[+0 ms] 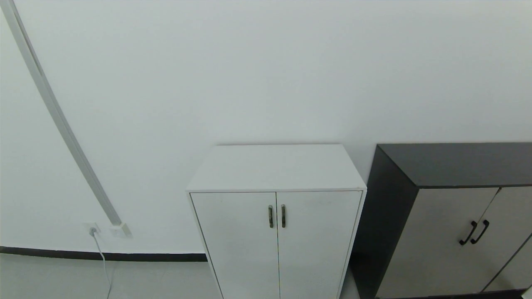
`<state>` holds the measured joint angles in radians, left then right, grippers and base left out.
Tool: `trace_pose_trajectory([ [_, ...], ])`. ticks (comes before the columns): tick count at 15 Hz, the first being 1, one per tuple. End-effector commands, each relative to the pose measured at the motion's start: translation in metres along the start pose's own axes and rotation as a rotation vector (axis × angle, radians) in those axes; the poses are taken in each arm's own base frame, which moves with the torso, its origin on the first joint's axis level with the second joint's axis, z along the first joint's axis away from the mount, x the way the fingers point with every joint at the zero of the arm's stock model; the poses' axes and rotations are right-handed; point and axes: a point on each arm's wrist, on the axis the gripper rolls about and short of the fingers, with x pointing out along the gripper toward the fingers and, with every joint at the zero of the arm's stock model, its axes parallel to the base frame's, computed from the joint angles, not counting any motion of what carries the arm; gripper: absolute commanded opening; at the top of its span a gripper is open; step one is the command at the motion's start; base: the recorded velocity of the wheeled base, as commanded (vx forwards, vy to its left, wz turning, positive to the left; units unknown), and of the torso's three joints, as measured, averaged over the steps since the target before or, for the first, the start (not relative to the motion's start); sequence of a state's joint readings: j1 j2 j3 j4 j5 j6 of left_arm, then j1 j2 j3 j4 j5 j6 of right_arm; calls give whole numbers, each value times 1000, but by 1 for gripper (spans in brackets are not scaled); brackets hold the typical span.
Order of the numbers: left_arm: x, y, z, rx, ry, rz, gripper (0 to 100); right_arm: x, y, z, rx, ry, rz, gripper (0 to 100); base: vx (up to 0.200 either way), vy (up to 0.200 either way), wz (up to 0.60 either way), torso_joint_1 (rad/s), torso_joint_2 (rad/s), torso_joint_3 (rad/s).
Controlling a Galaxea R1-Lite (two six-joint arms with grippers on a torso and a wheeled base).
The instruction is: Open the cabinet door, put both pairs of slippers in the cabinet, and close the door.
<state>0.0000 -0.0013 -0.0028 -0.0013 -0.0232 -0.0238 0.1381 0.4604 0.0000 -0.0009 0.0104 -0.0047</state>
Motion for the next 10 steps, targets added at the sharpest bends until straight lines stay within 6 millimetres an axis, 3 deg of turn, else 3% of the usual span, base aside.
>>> trace_pose_trajectory([
  [1, 0, 0, 0, -1, 1, 0, 0, -5, -1, -2, 28, -68, -67, 0, 0, 0, 0, 0, 0, 0],
  [10, 0, 0, 0, -1, 1, 2, 0, -19, 1, -9, 40, -272, -123, 0, 0, 0, 0, 0, 0, 0],
])
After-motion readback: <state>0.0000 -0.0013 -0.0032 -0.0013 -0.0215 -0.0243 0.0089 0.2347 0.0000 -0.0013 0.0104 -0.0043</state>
